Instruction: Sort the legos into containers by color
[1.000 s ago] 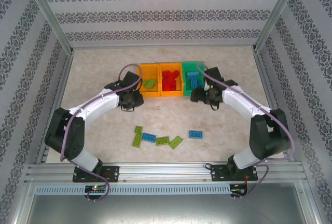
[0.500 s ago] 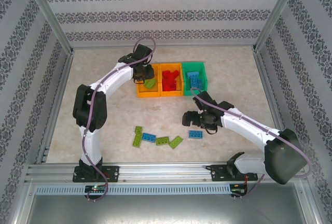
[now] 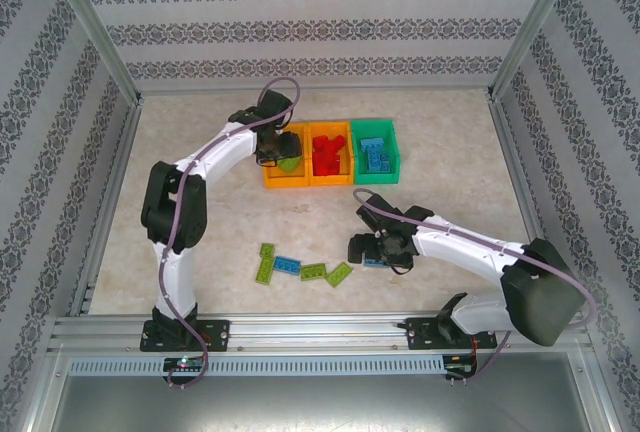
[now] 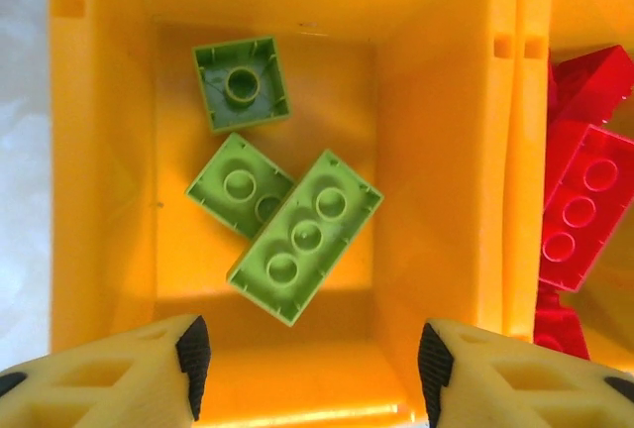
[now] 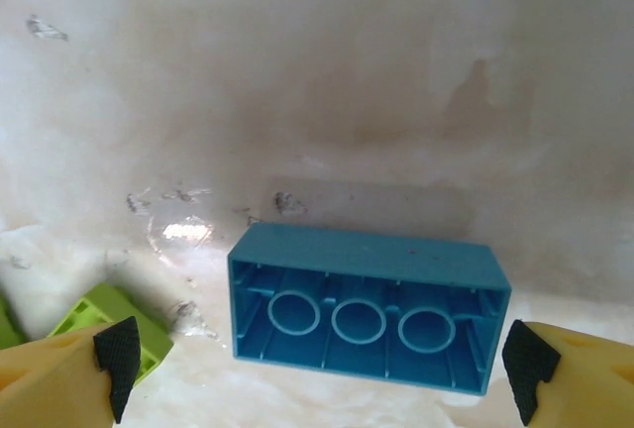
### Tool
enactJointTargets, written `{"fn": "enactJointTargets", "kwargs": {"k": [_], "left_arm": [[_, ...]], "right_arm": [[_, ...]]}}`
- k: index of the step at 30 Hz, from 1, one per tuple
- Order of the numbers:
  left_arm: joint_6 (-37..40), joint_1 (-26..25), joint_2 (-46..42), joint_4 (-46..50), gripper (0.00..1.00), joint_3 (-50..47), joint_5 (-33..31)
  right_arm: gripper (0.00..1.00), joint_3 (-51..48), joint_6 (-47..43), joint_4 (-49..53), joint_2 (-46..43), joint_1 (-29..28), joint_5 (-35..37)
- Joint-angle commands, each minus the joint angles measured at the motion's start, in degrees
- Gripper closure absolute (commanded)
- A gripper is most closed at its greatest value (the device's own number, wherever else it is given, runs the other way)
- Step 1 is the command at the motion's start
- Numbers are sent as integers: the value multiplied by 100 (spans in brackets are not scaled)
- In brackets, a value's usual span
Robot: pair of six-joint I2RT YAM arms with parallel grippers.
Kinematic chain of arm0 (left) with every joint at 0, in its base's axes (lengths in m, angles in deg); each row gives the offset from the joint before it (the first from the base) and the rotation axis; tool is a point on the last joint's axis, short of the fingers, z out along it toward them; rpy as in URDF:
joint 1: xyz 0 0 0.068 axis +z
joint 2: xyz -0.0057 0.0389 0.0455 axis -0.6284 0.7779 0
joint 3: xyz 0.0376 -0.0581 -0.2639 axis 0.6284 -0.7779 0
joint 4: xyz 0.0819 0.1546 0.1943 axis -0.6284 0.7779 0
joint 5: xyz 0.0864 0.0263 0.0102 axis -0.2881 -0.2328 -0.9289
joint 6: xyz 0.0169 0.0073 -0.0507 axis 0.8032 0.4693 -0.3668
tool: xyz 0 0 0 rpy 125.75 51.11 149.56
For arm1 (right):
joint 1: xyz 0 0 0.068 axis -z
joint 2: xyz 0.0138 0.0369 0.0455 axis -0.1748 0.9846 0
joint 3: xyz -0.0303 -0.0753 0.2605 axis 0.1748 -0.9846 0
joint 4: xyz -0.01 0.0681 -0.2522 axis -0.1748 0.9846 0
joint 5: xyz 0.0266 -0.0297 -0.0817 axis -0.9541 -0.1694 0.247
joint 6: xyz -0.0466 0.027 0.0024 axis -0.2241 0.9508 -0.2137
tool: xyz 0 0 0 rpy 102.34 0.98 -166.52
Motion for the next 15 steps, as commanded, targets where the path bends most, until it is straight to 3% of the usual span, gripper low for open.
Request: {"fn": "enactJointTargets", "kwargs": {"k": [1,6,15], "left_arm": [[64,3,-564,-150,38,-323,9],[-10,6,-1095,-381,35,-933,4],[-69,8,-1698,-480,34,-1597,-15]], "right_arm": [[5,-30,81,48,239,-69,205],[13,23,1,24,535,-66,322],[38,453,-308,164,519,33,655]]}}
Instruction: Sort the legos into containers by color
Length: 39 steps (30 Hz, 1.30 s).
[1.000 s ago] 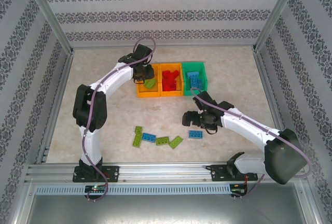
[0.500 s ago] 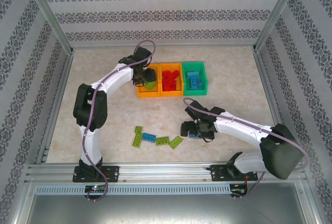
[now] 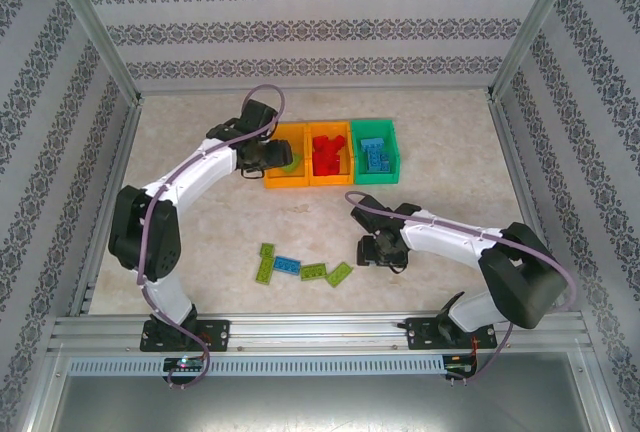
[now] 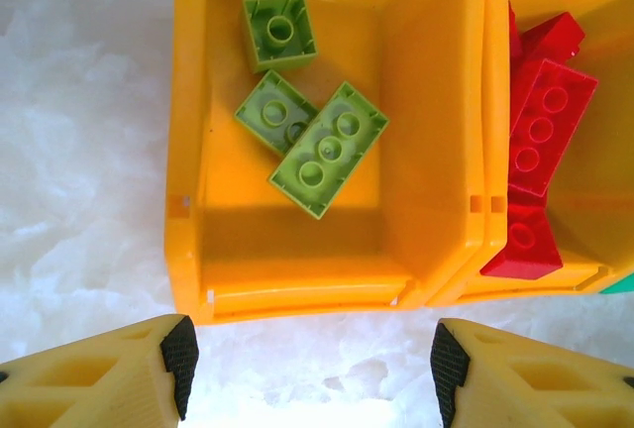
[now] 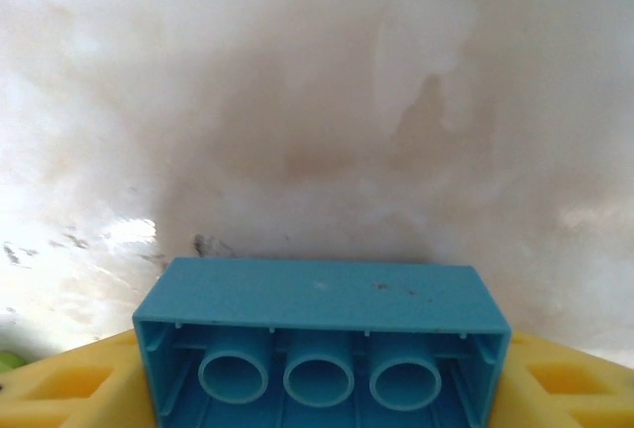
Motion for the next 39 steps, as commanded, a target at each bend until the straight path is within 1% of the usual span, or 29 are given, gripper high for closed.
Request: {"fn": "enactJointTargets", "kwargs": {"k": [1,5,9,11,16,20,26,31,35,39], "left_arm": [[-32,7,-307,-126,34,-228,-33],[35,6,-583,-139,34,-537,-68],[116,-47,-796,-169,34,-860,-7],[137,-94,-871,-178,34,-1014,4],[51,-131,-949,-247,34,-1345,4],[-22,-164,-992,-315,34,-1465,13],[78,-319,-1053,-216,33,-1497,-80],[36,-378,-1090,-204,33,-1627,-132],[-21,-406,-1169,-214,33,-1696,-157],[-41,-413,-1210,-214,33,-1741,-196]], "right_arm": [[39,357,-249,99,-144,136,291],[41,763,-700,-1,-250,745,214],[41,1490,-1257,-193,-13,1571,-108],[41,1981,-1478,-240,282,1936,-244],[40,3185,-1714,-347,1287,2462,-696],[40,4218,-1794,-170,2149,2657,-770],[36,5282,-1836,85,3047,2792,-648],[28,5680,-1810,221,3466,2849,-620],[20,5734,-1798,196,3513,2855,-653],[18,5767,-1789,198,3456,2857,-674]]}}
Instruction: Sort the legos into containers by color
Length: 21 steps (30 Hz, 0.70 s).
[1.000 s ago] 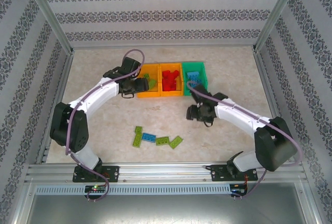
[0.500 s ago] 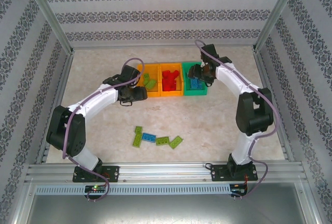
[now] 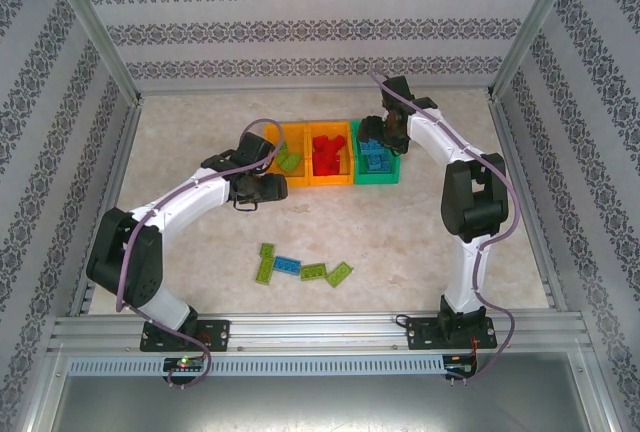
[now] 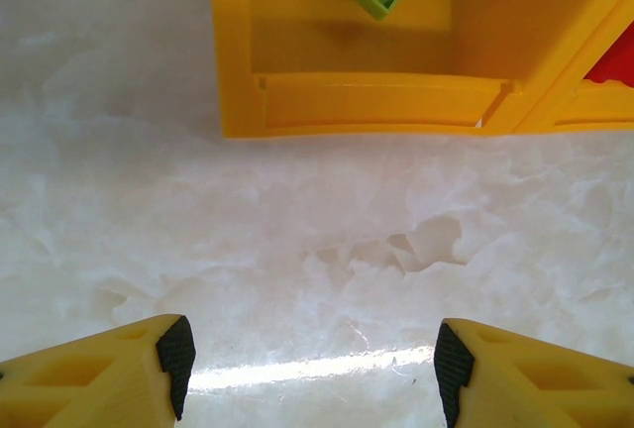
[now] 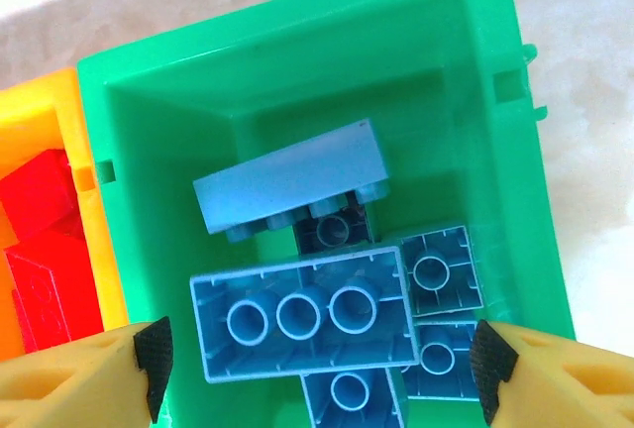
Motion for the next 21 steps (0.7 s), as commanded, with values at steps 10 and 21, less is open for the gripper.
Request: {"fn": "enactJointTargets", "kwargs": {"k": [10,21], "left_arm": [[-81,-251,-498,261,32,-229,-452],[-302,-667,-1032,432,23,-852,-743]], "right_arm": [[14,-362,-118,-269,-688,46,-524],[9,-1344,-623,-716,-1592,-131,-793]]}}
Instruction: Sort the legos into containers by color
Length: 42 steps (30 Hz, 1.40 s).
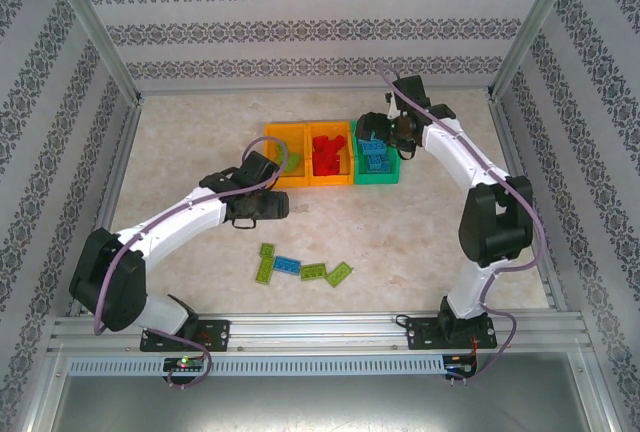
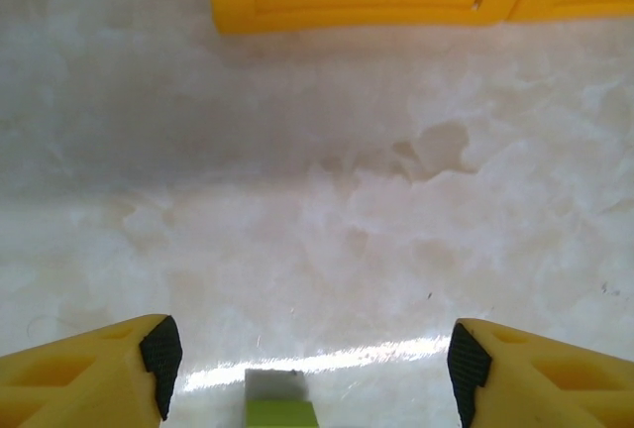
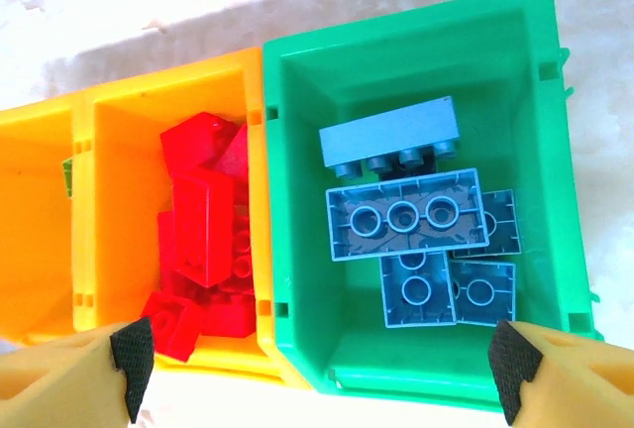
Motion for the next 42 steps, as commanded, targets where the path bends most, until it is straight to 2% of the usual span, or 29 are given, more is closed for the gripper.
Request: {"fn": "enactJointTargets", "kwargs": {"k": [1,4,8,14,21,27,33,42], "left_arm": [[-243,-53,-319,212,19,-229,-326],[-474,-53,-579,183,9,-451,-572],[-618,-40,-848,351,1,-602,-971],[-633,93,-966,610,0,-628,-1337],[-927,749,-1200,500,0,-1103,-948],[-1065,1211,-1420,379,0,-1502,-589],[-1016,1302,-1553,398,1,-1542,-565],[-999,1357,-1507,360,0,-1554,-460]], "right_arm": [[9,-444,-439,-230,-311,-158,-153],[9,-936,-900,-525,-636,-346,-270],[8,-1670,-1587,-824,-1082,-814,-371],[7,-2698,-2344,-1238,-1638,-1805,-507],[5,-3297,-2827,-1628,-1710,-3088,-383],[5,-3040,-3243,-1611,-1252,-3897,-347],[5,-2542,-3722,-1136,-576,-4371,-264],[10,-1967,-3874,-837,368,-4892,359]]}}
